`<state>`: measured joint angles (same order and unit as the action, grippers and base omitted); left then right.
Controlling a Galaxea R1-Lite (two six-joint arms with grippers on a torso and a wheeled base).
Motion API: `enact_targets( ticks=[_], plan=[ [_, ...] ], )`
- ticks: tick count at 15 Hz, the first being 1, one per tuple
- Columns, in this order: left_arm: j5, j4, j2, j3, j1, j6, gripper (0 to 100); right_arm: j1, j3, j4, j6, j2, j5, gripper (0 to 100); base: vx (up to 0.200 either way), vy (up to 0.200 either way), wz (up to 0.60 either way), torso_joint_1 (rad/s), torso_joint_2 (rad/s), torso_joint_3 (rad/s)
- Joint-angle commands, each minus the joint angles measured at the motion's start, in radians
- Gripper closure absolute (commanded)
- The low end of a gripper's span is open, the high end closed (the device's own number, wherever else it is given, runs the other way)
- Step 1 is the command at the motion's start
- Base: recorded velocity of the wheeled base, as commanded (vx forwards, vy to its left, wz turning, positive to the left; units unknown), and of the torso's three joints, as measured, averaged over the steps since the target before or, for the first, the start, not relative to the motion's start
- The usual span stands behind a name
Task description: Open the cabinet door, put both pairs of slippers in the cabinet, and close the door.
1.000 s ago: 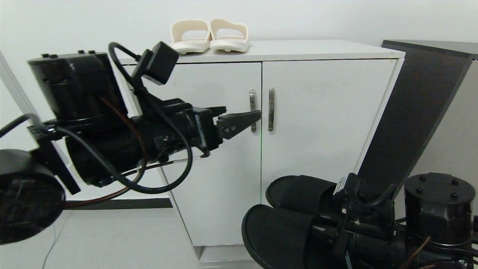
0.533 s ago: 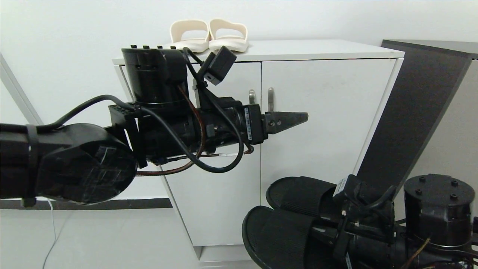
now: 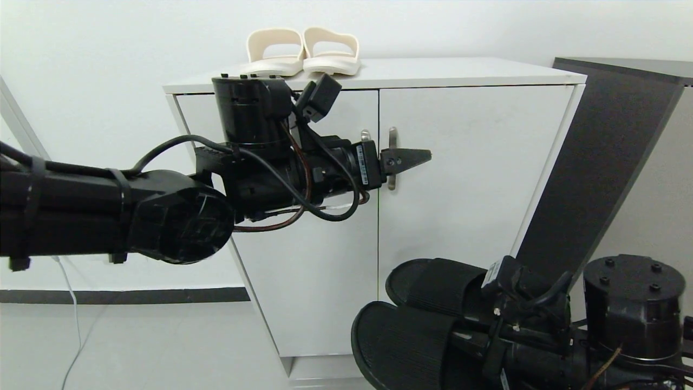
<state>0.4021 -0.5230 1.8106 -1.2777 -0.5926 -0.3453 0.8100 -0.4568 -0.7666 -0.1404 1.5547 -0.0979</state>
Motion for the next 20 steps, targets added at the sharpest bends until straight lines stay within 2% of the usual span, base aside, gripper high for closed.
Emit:
enact_targets(
  ticks=[1,4,8,11,12,14,16,19,20],
  plan=[
    [-0.017,-0.003,0.026,-0.017,0.004,0.0,0,0.0,0.003,0.0,-0.001,0.004,0.0,100,0.0,0.0,0.0,0.0,0.0,0.0],
    [-0.043,-0.002,0.061,-0.051,0.011,0.0,0,0.0,0.003,0.0,-0.001,0.002,0.001,100,0.0,0.0,0.0,0.0,0.0,0.0],
    [-0.055,0.003,0.121,-0.12,0.01,-0.001,0,0.0,0.006,0.0,-0.001,0.002,0.001,100,0.0,0.0,0.0,0.0,0.0,0.0],
    [-0.057,0.004,0.134,-0.132,0.01,-0.001,0,0.0,0.006,0.0,-0.001,0.002,0.001,100,0.0,0.0,0.0,0.0,0.0,0.0],
    [-0.055,0.004,0.131,-0.126,0.01,-0.003,100,0.0,0.007,0.0,-0.002,0.001,0.0,100,0.0,0.0,0.0,0.0,0.0,0.0],
    [-0.057,0.001,0.124,-0.121,0.01,-0.027,100,0.001,0.009,0.0,-0.001,0.002,0.0,100,0.0,0.0,0.0,0.0,0.0,0.0],
    [-0.057,0.001,0.096,-0.094,0.01,-0.031,100,0.003,0.009,0.001,-0.001,0.002,0.0,100,0.0,0.0,0.0,0.0,0.0,0.0],
    [-0.055,-0.003,0.024,0.003,0.005,-0.027,100,0.012,0.021,0.001,0.001,-0.004,-0.002,100,0.0,0.0,0.0,0.0,0.0,0.0],
    [-0.054,-0.005,-0.028,0.061,-0.003,-0.024,100,0.026,0.027,0.001,0.005,-0.01,-0.002,100,0.0,0.0,0.0,0.0,0.0,0.0]
  ],
)
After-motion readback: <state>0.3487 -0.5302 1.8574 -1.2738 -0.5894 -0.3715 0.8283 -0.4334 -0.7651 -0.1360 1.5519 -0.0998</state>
